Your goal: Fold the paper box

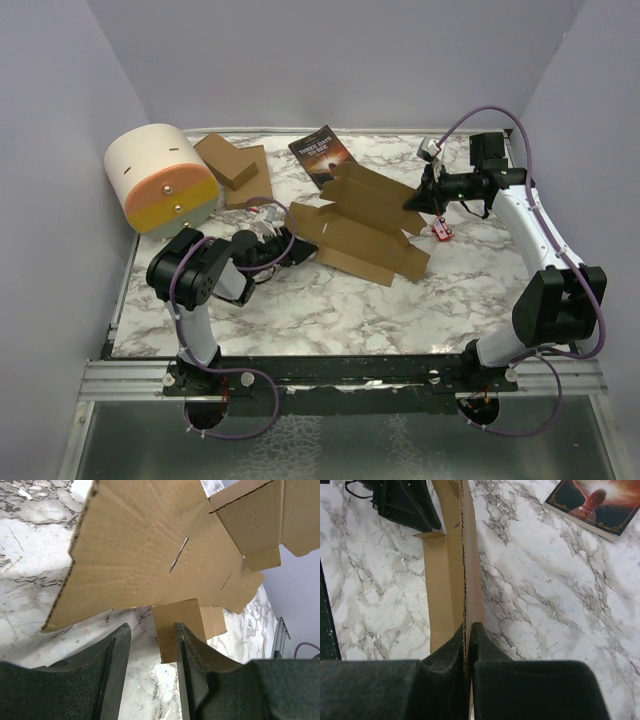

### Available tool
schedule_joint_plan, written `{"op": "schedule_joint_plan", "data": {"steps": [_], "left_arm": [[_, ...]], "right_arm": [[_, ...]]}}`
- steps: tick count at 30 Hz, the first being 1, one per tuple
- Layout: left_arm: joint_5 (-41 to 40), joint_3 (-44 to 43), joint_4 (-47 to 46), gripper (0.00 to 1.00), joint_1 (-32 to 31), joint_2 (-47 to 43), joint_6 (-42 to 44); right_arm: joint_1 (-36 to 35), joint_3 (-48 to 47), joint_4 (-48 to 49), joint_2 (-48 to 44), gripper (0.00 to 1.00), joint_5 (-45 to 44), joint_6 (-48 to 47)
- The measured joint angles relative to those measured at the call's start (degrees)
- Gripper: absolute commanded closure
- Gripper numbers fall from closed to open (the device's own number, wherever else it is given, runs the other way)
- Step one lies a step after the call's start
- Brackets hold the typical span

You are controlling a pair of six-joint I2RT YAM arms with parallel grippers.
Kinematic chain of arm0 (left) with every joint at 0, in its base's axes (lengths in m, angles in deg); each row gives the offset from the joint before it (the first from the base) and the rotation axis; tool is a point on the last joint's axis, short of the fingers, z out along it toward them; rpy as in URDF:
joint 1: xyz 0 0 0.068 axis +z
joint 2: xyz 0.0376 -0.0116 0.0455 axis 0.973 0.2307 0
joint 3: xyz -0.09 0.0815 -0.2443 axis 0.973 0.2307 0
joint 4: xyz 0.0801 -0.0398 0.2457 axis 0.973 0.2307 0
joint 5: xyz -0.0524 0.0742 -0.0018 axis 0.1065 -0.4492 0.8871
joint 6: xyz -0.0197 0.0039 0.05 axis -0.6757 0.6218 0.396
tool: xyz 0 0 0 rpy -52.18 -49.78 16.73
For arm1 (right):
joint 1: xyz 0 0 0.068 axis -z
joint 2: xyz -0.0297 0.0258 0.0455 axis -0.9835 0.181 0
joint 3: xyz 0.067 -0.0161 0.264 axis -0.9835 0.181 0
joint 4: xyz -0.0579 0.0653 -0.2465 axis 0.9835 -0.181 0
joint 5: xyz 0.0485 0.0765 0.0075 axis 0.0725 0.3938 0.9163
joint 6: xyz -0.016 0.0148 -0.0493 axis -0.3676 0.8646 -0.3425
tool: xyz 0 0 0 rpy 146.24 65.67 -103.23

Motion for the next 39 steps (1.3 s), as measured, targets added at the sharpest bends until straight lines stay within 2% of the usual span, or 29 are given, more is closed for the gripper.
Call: {"op": "schedule_joint_plan", "data": {"steps": [16, 31, 39], "left_arm": [[1.88, -1.53, -0.63, 0.59, -0.76, 4.63, -4.26], [1.75, -1.99, -1.31, 0.65, -3.3, 6.36, -6.73], [1.4, -2.05, 1.22, 0.63, -4.13, 5.62, -8.66]], "right_arm": [[0.0, 1.11, 0.48, 0.02, 0.99, 1.86, 0.46], [0.76, 5.44, 3.61, 0.11, 0.99, 2.69, 1.62], [1.53, 7.98, 6.69, 0.11, 0.99, 2.67, 2.78]]}}
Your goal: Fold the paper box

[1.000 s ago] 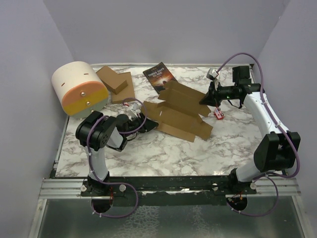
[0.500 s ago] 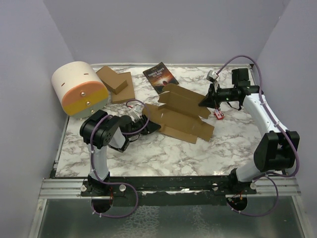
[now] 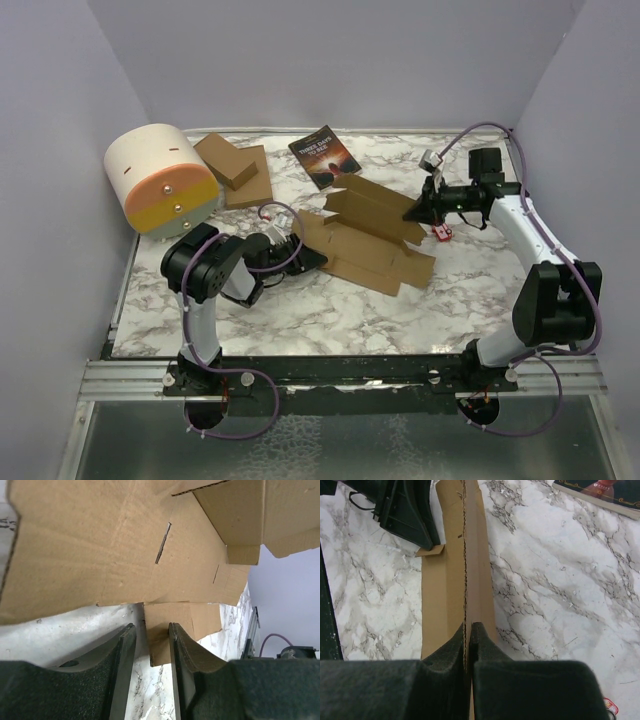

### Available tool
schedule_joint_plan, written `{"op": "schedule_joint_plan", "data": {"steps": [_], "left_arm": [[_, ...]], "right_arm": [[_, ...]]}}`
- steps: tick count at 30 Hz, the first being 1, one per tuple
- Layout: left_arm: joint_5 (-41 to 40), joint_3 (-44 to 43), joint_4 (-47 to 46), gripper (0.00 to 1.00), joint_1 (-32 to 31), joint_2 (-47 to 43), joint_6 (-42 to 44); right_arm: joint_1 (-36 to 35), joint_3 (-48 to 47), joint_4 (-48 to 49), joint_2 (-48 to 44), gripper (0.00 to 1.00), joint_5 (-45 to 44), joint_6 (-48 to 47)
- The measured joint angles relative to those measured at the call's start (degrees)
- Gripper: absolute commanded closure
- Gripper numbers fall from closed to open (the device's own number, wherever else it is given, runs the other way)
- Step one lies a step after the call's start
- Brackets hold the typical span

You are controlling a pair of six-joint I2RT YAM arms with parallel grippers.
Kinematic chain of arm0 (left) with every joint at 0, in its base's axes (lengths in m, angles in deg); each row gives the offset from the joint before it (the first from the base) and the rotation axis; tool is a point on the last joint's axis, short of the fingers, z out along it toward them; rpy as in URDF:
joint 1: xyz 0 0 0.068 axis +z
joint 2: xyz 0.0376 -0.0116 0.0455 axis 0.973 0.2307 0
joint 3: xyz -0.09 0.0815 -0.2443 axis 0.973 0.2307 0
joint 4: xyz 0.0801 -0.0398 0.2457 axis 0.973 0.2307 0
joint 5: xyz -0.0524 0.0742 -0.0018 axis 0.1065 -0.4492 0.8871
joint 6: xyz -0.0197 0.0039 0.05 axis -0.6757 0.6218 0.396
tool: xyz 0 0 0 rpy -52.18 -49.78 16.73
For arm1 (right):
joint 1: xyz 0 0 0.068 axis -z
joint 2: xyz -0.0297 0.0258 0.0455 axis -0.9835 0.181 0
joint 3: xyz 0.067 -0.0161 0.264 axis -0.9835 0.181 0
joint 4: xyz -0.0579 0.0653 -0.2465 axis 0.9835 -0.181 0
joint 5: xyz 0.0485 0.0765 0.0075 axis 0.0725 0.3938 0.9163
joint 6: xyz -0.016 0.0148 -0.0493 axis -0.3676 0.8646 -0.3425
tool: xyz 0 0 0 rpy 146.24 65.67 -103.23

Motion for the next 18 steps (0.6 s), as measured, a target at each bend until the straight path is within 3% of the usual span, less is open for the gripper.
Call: {"op": "schedule_joint_plan", "data": {"steps": [9, 18], "left_arm": [[-0.59, -1.92, 8.55, 0.59, -0.31, -3.39, -4.13], [-1.2, -1.68, 10.56, 0.59, -0.46, -3.65, -10.75]], "right_arm": [[2.67, 5.77, 7.3, -1.53, 0.99, -0.31, 4.44], [3.72, 9.55, 13.18, -2.99, 0.99, 0.02, 8.07]]}}
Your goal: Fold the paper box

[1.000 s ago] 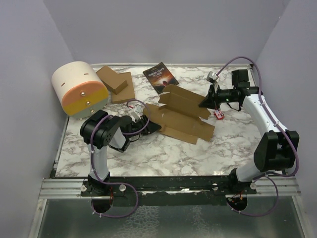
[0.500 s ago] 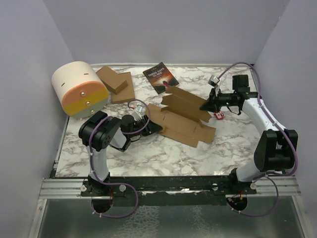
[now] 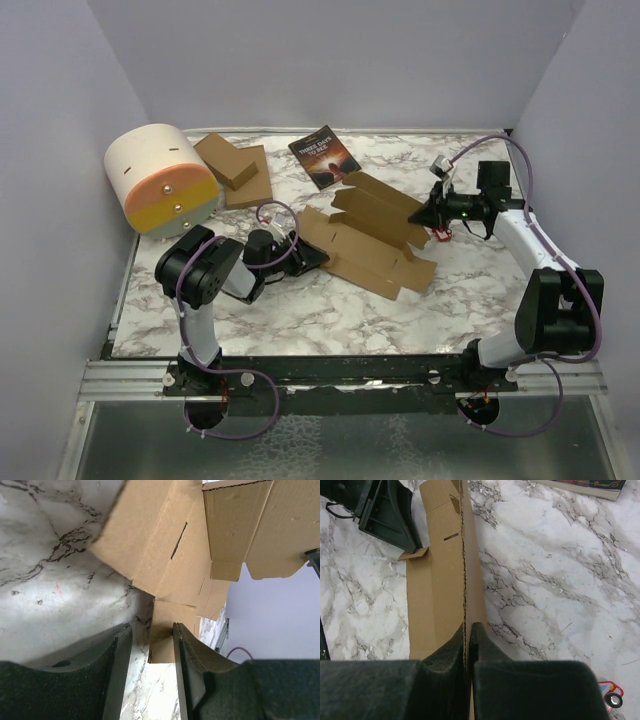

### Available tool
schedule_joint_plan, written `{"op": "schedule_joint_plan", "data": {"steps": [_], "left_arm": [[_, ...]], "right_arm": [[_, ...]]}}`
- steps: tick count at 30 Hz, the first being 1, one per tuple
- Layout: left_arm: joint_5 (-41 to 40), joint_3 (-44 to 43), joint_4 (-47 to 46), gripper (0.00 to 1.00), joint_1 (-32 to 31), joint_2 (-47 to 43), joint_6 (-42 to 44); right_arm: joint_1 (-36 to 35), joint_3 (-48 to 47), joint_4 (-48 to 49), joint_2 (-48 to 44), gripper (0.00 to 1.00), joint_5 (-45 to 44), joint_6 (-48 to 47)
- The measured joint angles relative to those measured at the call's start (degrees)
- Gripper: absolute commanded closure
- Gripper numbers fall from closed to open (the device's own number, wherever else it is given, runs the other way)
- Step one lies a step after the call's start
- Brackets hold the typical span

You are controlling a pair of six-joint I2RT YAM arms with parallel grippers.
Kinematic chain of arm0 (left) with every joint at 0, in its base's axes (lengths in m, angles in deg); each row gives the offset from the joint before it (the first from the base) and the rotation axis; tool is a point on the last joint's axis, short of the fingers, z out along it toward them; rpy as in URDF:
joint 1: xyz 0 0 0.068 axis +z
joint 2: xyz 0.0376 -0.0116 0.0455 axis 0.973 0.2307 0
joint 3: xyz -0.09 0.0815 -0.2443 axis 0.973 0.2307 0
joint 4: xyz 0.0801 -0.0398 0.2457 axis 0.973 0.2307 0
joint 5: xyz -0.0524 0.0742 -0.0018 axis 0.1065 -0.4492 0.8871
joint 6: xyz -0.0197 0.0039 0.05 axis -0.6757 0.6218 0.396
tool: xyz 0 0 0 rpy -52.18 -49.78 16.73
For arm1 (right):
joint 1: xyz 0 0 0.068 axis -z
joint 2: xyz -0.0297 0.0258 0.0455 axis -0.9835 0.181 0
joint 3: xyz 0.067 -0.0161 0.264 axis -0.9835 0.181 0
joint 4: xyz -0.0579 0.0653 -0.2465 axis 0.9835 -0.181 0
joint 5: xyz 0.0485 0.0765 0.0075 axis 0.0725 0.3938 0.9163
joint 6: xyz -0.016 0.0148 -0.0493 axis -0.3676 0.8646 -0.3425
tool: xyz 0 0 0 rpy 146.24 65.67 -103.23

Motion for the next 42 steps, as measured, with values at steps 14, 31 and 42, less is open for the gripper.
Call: {"op": "schedule_joint_plan", "data": {"steps": [14, 31, 42], "left_arm": [[-1.53, 0.92, -3.58, 0.93, -1.09, 0.85, -6.4], [-1.81, 2.03, -5.51, 0.56, -1.09, 0.66, -3.37], [-1.95, 9.81, -1.99, 0.44, 2.1, -19.1, 11.04]], "right_arm": [[-0.02, 0.85, 2.78, 0.0, 0.99, 0.9, 1.7], [0.0, 0.85, 2.82, 0.0, 0.99, 3.87, 1.64], [1.7, 0.09, 0.09, -3.19, 0.99, 9.2, -1.84]]}}
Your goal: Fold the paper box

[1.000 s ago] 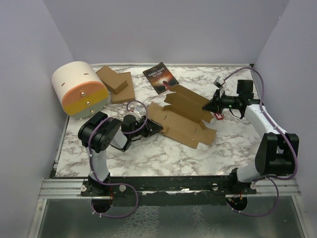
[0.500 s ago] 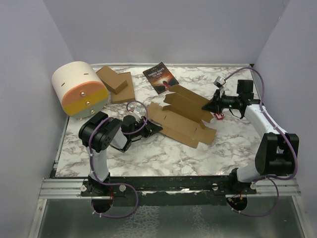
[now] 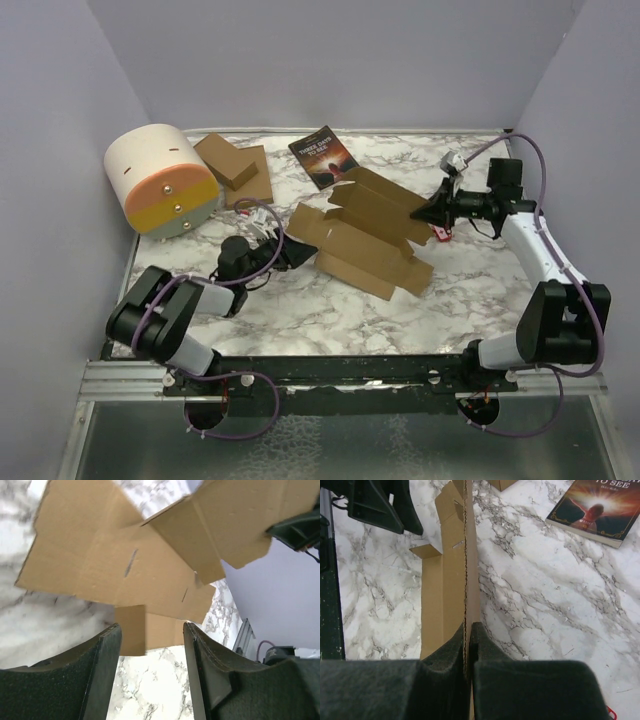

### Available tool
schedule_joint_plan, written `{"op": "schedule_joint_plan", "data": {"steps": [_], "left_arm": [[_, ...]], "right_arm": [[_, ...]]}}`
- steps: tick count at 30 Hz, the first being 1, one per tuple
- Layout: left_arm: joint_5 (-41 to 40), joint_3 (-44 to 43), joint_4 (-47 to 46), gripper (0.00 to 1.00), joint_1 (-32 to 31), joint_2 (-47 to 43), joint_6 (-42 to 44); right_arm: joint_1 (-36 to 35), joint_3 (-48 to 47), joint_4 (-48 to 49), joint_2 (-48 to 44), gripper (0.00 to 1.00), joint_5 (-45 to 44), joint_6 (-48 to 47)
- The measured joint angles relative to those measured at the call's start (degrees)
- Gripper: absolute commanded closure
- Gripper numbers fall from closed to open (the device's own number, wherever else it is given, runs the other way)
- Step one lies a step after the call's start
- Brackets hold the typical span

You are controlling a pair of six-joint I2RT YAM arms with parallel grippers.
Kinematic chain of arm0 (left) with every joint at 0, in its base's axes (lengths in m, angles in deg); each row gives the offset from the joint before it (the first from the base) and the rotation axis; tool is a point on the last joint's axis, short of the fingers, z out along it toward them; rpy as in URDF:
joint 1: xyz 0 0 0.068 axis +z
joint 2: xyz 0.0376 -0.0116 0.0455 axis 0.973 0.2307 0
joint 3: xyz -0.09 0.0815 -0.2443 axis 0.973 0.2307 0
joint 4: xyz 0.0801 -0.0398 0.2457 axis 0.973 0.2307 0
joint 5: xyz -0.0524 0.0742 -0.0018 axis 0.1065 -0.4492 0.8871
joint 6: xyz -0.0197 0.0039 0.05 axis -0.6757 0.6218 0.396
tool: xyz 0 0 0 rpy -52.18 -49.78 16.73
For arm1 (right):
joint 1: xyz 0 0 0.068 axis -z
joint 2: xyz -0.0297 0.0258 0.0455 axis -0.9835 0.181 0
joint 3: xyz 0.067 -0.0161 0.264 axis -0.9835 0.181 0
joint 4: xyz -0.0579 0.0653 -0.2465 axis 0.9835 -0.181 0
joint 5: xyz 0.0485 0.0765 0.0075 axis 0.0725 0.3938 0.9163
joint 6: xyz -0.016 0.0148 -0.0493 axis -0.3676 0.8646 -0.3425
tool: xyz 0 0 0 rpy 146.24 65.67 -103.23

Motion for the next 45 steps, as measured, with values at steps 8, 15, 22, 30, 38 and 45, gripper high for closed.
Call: {"op": "schedule_joint_plan", "data": {"steps": [8, 15, 22, 30, 38, 45], "left_arm": [[-1.92, -0.15, 15.02, 0.1, 0.31, -22.67, 16.41], [-10.99, -6.67, 29.51, 0.01, 1.53, -35.87, 29.03], [-2.43, -17.57, 26.01, 0.24, 10.25, -27.78, 32.92], [18.47, -21.0, 2.43, 0.45, 11.78, -8.15, 30.25], [30.75, -28.37, -16.74, 0.56, 11.78, 2.14, 24.2], [37.99, -28.87, -23.54, 0.57, 11.32, 8.68, 17.35]], "right_arm": [[0.2, -3.69, -5.09, -1.07, 0.99, 0.85, -5.46], [0.2, -8.35, -11.74, -1.6, 0.99, 3.06, -11.74], [0.2, -19.43, -25.33, 0.11, 0.99, 5.09, -24.15], [0.2, -30.38, -42.12, 4.15, 0.99, 5.75, -38.69], [0.2, -34.01, -50.8, 4.79, 0.99, 5.73, -46.07], [0.2, -34.73, -53.27, 4.83, 0.99, 5.73, -48.72]]}}
